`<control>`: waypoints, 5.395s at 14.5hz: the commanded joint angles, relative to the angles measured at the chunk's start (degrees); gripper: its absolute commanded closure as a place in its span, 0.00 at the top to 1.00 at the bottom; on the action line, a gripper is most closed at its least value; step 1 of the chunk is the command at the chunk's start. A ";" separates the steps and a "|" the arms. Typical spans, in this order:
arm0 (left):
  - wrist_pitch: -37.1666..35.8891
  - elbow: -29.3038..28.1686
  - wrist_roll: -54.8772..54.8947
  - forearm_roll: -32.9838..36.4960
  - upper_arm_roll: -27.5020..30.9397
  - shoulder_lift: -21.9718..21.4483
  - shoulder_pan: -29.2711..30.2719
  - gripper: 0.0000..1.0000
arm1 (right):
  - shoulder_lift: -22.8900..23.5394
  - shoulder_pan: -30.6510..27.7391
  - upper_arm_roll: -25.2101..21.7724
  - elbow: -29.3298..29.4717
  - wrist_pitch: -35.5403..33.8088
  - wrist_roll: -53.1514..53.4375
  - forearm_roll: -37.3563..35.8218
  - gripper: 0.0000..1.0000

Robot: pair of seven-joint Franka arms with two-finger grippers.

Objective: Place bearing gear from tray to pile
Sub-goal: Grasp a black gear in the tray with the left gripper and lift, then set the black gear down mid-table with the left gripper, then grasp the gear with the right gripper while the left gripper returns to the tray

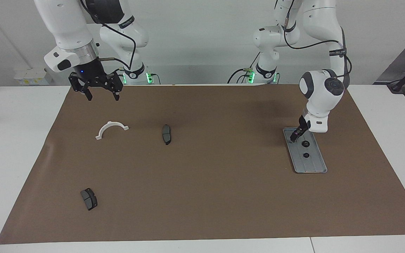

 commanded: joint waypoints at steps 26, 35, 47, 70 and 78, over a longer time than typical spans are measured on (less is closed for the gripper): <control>12.05 18.04 -26.65 -3.53 -0.62 10.75 -30.27 0.00 | -1.54 -0.72 0.50 -1.60 1.00 -0.72 1.42 1.00; 7.13 19.01 -31.96 -2.83 1.05 9.30 -32.58 1.00 | -1.54 -0.63 0.50 -1.60 1.43 -0.99 1.33 1.00; -5.34 11.03 23.00 1.39 1.41 -0.30 -2.09 1.00 | 9.16 10.94 0.67 -1.87 12.31 15.05 -5.93 1.00; 11.12 -0.77 33.08 1.39 1.41 2.41 2.67 0.60 | 40.47 34.35 0.50 7.01 39.57 40.76 -21.34 0.70; 12.53 0.45 32.99 1.39 1.32 3.73 2.59 0.00 | 40.47 34.34 0.50 4.64 42.04 40.76 -21.78 0.53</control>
